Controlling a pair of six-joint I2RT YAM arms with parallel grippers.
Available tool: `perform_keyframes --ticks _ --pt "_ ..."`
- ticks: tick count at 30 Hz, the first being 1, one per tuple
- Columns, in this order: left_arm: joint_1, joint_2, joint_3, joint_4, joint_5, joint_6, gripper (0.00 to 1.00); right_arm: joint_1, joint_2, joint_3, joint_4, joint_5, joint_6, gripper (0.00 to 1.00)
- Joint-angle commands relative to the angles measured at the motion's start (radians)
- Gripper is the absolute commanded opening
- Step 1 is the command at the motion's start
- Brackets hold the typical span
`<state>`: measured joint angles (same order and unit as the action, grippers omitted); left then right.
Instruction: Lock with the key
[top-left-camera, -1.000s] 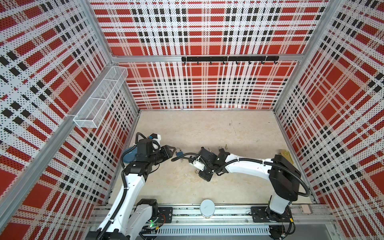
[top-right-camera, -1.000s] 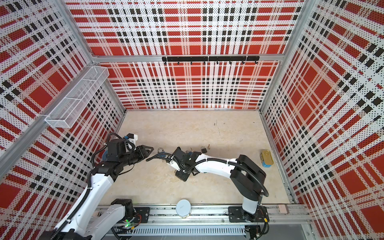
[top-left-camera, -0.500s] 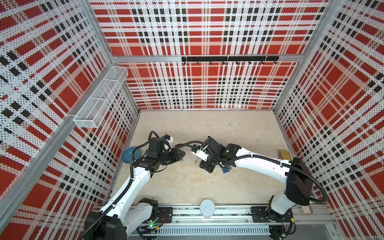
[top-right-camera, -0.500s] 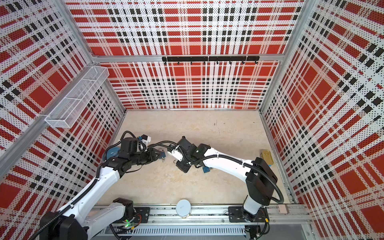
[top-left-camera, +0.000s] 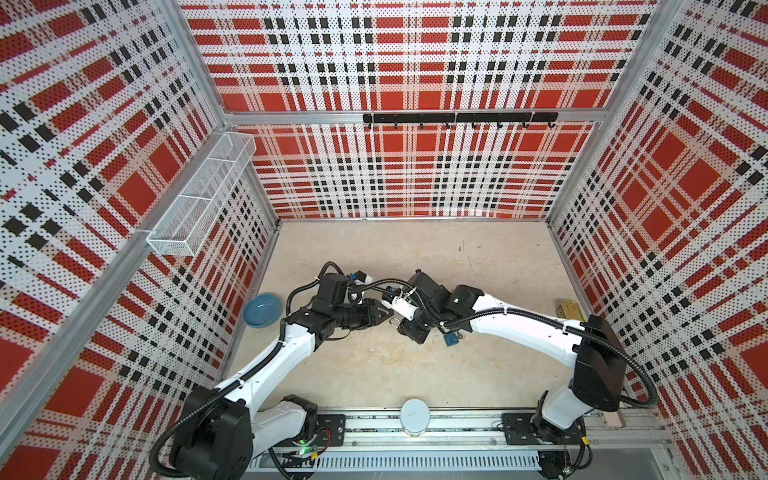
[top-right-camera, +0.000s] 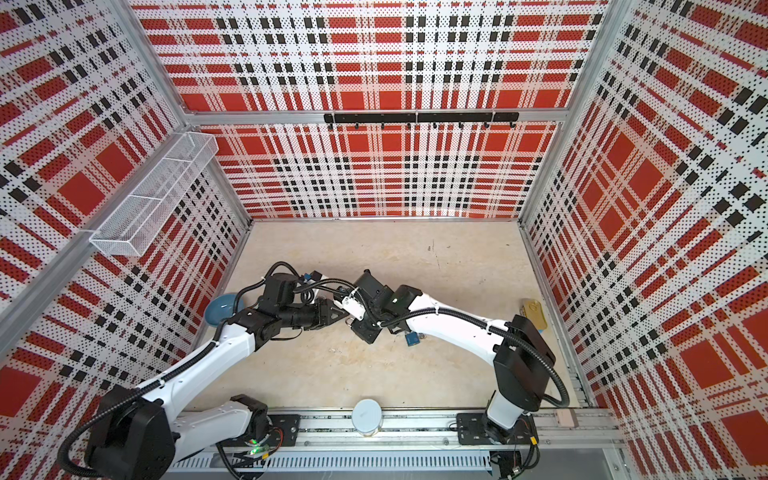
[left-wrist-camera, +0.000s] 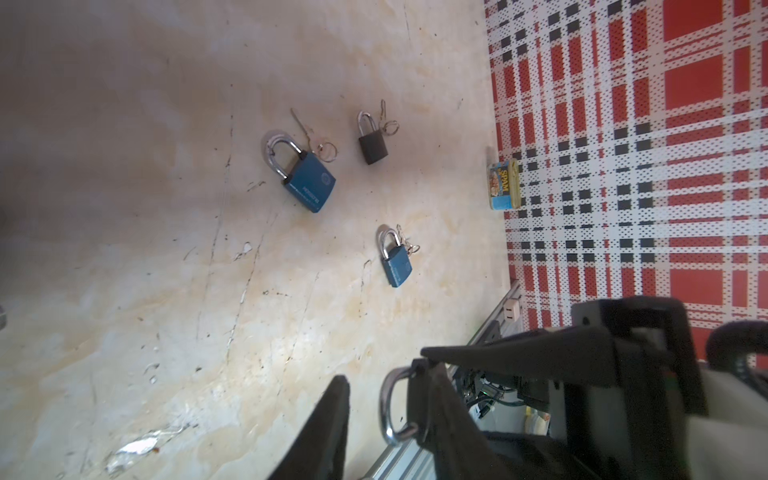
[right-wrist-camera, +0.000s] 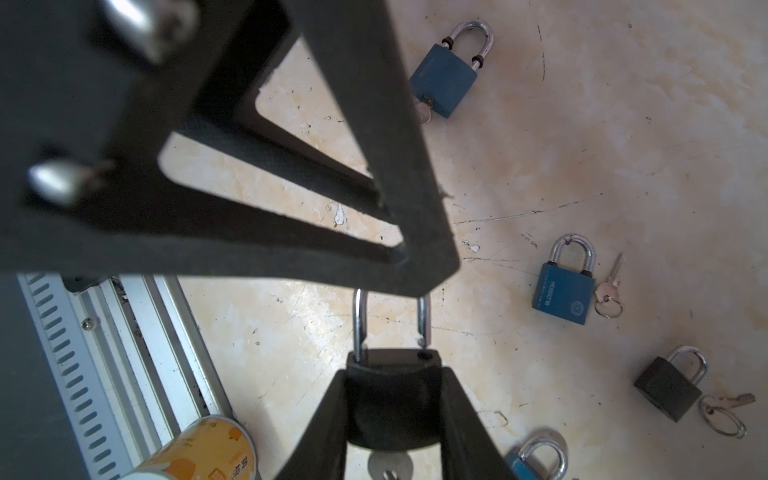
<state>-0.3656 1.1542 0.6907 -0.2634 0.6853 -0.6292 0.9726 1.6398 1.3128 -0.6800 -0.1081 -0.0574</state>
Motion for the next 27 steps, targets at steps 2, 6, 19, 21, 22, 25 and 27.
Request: perform_keyframes --ticks 2,6,19,21,22,25,27 --pt "-0.003 0.009 -0.014 0.049 0.054 -0.017 0.36 -0.009 -0.039 0.032 0.016 -0.012 -0.02 0.2" --pt "-0.011 0.02 -0.019 0.049 0.071 -0.017 0.36 -0.01 -0.037 0.037 0.015 -0.011 -0.021 0.2" --pt "-0.033 0.041 -0.008 0.041 0.087 -0.007 0.25 -0.013 -0.034 0.043 0.011 -0.002 -0.026 0.19" --pt "-0.034 0.045 -0.006 0.042 0.088 -0.005 0.24 -0.013 -0.032 0.045 0.012 -0.001 -0.026 0.19" --pt "-0.034 0.045 -0.007 0.043 0.088 -0.003 0.23 -0.013 -0.032 0.046 0.011 -0.001 -0.027 0.19" --pt "-0.037 0.049 -0.007 0.047 0.088 -0.003 0.2 -0.013 -0.031 0.045 0.013 -0.002 -0.026 0.19" --pt "-0.039 0.053 -0.007 0.049 0.09 -0.003 0.19 -0.013 -0.032 0.045 0.013 -0.004 -0.027 0.19"
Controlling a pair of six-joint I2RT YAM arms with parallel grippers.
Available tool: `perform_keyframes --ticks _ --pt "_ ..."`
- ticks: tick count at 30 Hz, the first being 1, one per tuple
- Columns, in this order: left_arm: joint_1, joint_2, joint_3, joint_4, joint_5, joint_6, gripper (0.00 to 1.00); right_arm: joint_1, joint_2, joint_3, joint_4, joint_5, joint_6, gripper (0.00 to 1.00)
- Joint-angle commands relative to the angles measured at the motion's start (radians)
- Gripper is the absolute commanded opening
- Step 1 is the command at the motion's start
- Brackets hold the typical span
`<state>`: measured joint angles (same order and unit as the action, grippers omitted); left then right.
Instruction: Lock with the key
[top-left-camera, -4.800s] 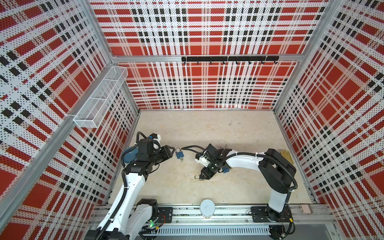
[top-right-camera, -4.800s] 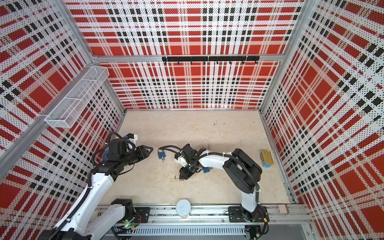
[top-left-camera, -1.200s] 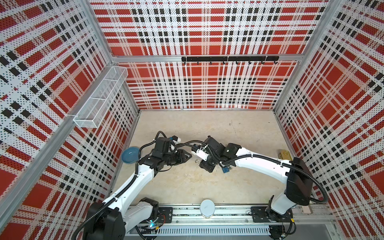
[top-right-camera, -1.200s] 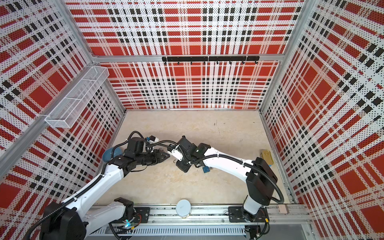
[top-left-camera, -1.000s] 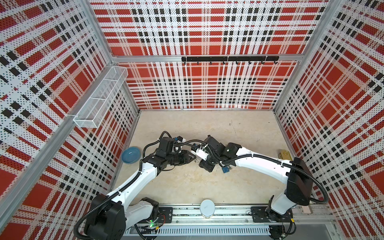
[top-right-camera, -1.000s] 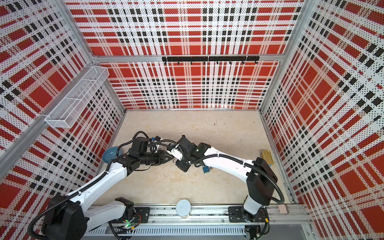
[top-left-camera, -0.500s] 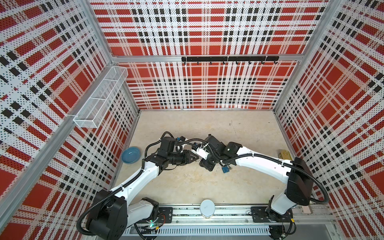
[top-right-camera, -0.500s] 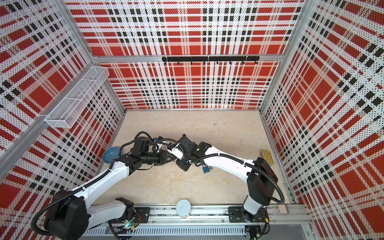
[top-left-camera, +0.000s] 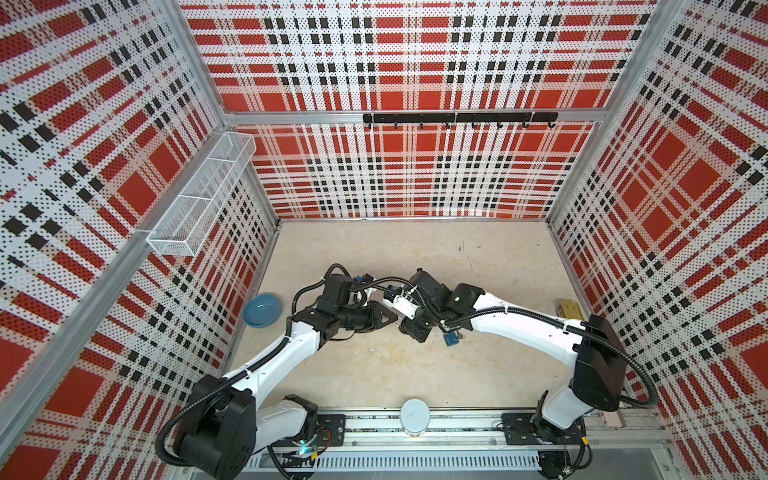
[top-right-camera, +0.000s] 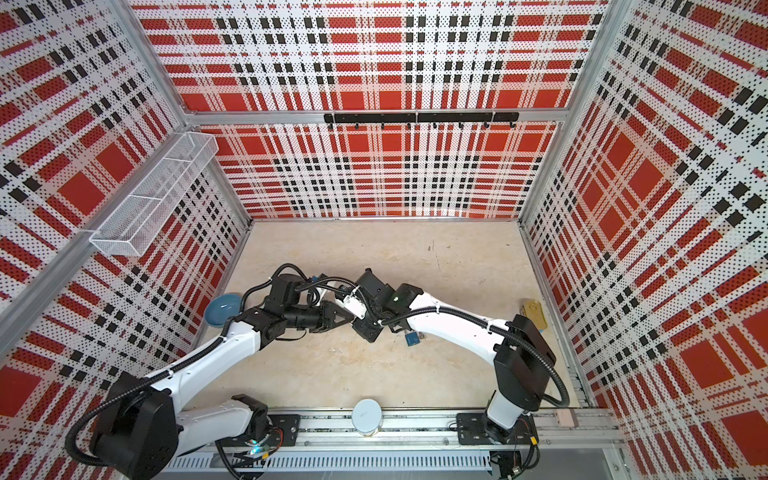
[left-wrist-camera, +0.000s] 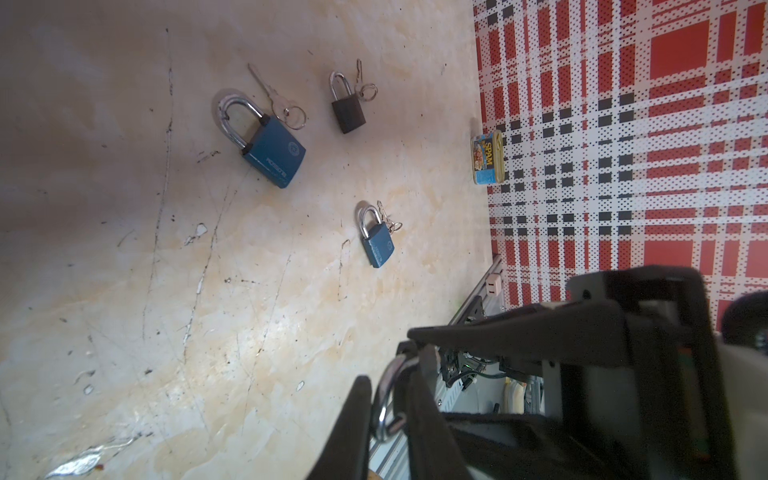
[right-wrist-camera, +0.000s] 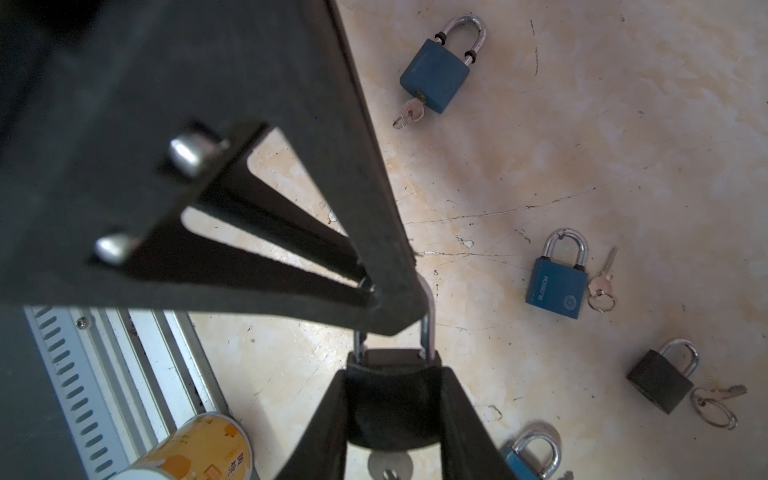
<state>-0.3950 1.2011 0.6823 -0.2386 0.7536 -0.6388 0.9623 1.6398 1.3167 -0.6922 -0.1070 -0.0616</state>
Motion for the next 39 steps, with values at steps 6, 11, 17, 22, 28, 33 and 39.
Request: perform_keyframes --ticks 6,11,17,22,28,33,39 --pt "-0.016 0.018 0.001 0.035 0.023 0.002 0.14 -0.005 -0.031 0.041 0.025 -0.007 -0.021 0.18" --pt "-0.018 0.02 -0.003 0.055 0.031 -0.013 0.0 -0.006 -0.032 0.043 0.028 -0.009 -0.021 0.18" --pt "-0.018 -0.002 -0.015 0.104 0.021 -0.048 0.0 -0.024 -0.041 0.02 0.06 -0.043 0.005 0.32" --pt "-0.016 -0.058 0.002 0.125 -0.046 -0.081 0.0 -0.096 -0.112 -0.047 0.149 -0.178 0.089 0.52" --pt "-0.019 -0.156 0.052 0.161 -0.176 -0.146 0.0 -0.212 -0.281 -0.18 0.342 -0.317 0.227 0.55" --pt "-0.041 -0.224 0.067 0.246 -0.271 -0.243 0.0 -0.226 -0.345 -0.249 0.485 -0.334 0.253 0.56" --pt "-0.104 -0.252 0.118 0.249 -0.371 -0.314 0.0 -0.227 -0.341 -0.28 0.617 -0.371 0.239 0.56"
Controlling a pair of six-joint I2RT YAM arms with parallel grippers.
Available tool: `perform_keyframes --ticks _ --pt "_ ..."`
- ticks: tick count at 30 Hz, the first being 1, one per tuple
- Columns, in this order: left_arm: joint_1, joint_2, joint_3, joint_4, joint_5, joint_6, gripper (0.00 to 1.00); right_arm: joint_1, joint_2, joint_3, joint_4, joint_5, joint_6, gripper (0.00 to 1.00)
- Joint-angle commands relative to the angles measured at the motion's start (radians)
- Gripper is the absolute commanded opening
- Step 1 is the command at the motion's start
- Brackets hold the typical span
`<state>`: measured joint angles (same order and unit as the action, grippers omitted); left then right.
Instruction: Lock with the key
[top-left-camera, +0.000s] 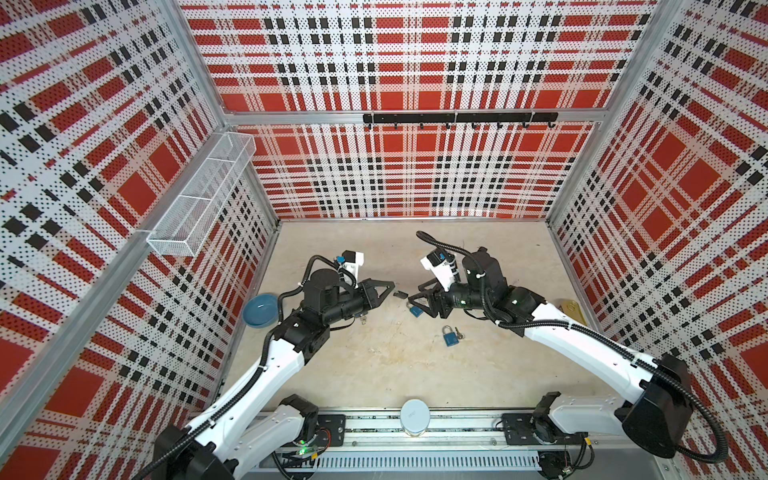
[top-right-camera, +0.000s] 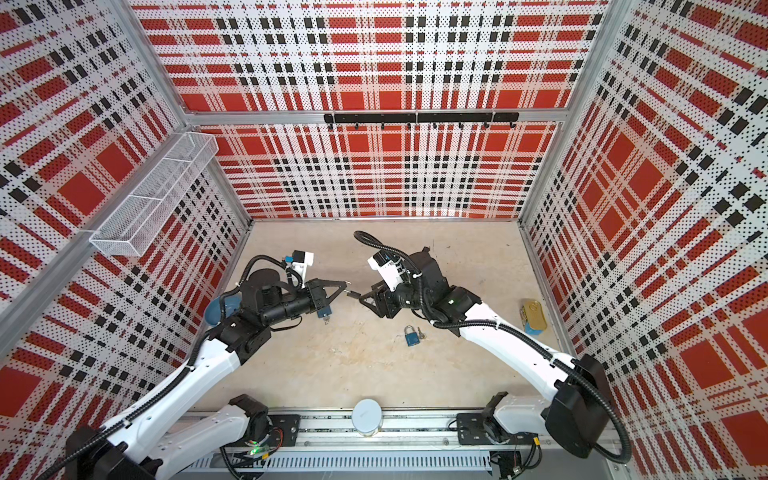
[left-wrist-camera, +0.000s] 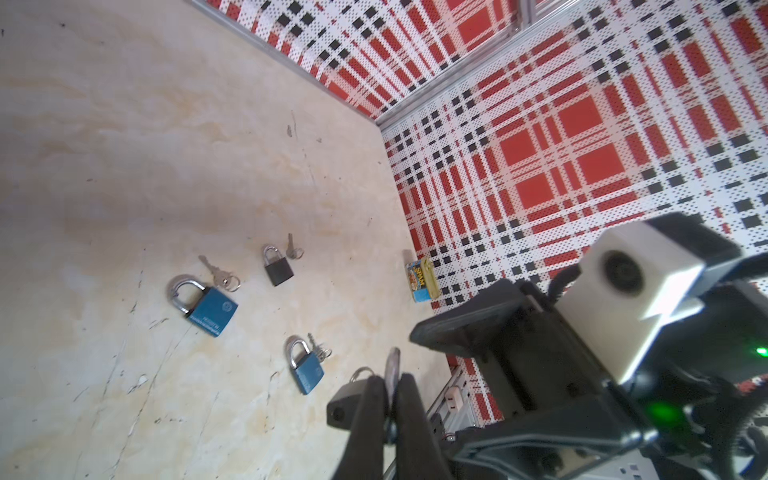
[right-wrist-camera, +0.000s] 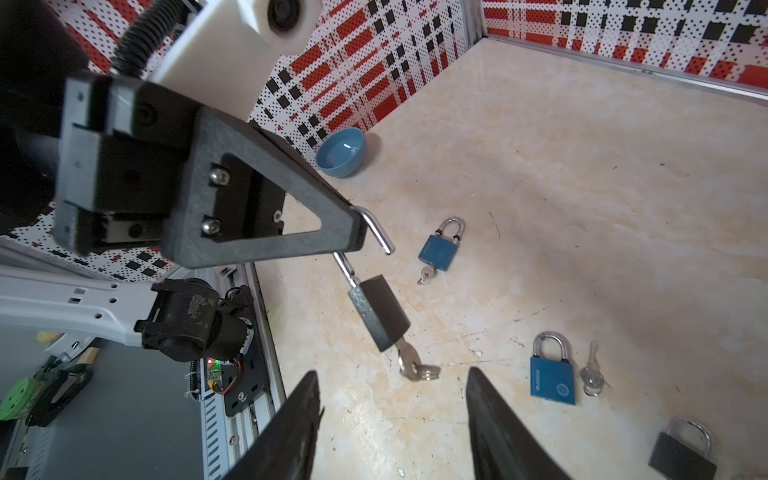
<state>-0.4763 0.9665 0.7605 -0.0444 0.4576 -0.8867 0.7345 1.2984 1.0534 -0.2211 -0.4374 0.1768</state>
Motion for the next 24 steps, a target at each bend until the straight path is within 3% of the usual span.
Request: perform_keyframes --ticks 1,24 --pt "-0.03 -0.017 0.045 0.055 -0.082 -0.082 0.0 0.002 0.005 -0.022 0.171 -0.054 -0.004 0.56" --pt "-0.057 -0.015 0.069 0.089 -0.083 -0.215 0.0 0.001 0.062 0.015 0.25 -0.136 -0.005 0.33"
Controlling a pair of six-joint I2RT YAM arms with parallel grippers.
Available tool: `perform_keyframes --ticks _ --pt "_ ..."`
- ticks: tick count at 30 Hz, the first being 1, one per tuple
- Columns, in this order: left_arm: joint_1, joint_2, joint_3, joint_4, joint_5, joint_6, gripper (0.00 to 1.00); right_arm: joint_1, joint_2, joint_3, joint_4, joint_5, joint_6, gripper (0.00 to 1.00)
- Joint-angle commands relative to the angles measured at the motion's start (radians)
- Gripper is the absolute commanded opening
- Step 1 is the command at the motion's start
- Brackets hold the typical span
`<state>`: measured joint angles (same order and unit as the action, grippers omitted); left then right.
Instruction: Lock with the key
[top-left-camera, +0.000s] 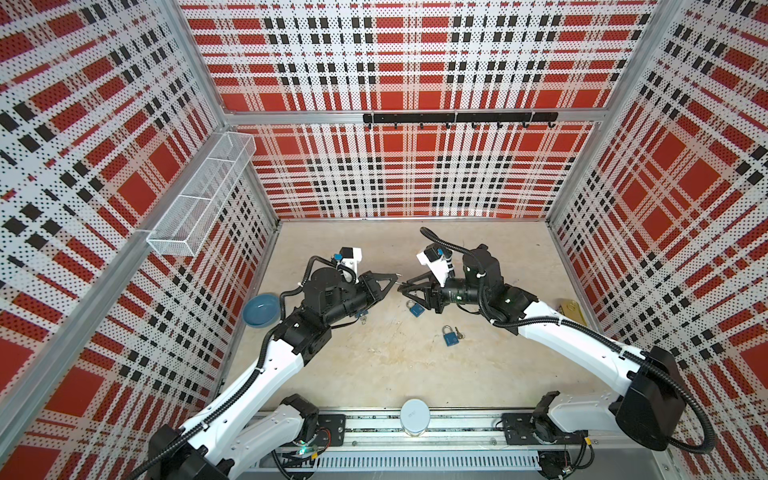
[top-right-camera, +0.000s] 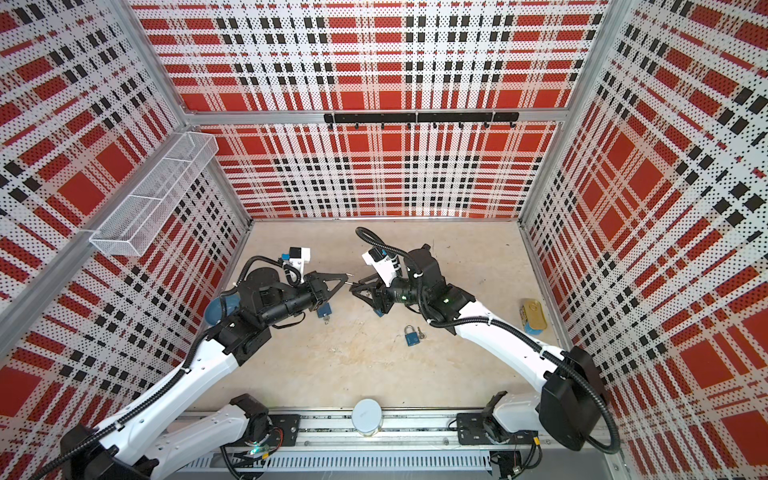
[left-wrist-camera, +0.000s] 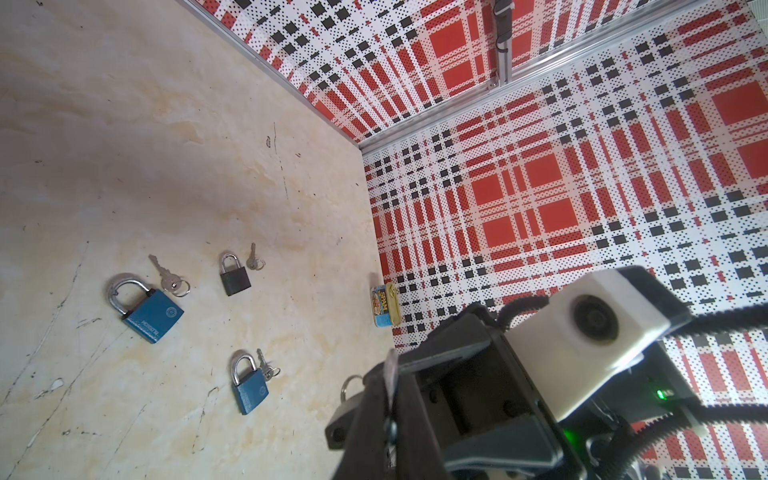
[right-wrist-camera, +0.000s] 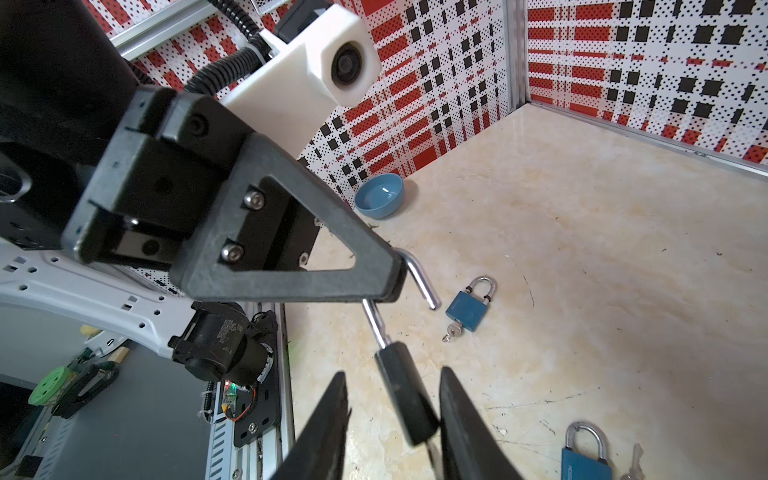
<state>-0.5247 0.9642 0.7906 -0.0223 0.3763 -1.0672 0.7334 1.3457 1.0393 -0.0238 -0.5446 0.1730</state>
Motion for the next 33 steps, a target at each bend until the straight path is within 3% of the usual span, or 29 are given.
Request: perform_keyframes --ticks 1,5,15,21,25,33 --pt "-0.011 -0.014 0.038 0.068 -0.002 -0.034 0.0 0.003 0.017 0.03 0.054 -0.029 0.0 0.31" --pt "-0.01 -0.022 0.035 0.069 -0.007 -0.039 0.0 0.002 0.018 0.034 0.056 -0.035 0.001 0.28" --pt "-0.013 -0.021 0.034 0.083 -0.005 -0.051 0.0 0.003 0.046 0.053 0.043 -0.049 0.001 0.31" --pt "-0.013 -0.021 0.033 0.085 -0.008 -0.048 0.0 0.001 0.048 0.054 0.045 -0.05 0.005 0.22" --pt "-0.011 -0.026 0.024 0.084 -0.013 -0.046 0.0 0.003 0.039 0.053 0.041 -0.045 0.004 0.32" --pt "0.012 -0.035 0.019 0.084 0.003 -0.044 0.0 0.003 0.027 0.044 0.024 -0.028 -0.005 0.34"
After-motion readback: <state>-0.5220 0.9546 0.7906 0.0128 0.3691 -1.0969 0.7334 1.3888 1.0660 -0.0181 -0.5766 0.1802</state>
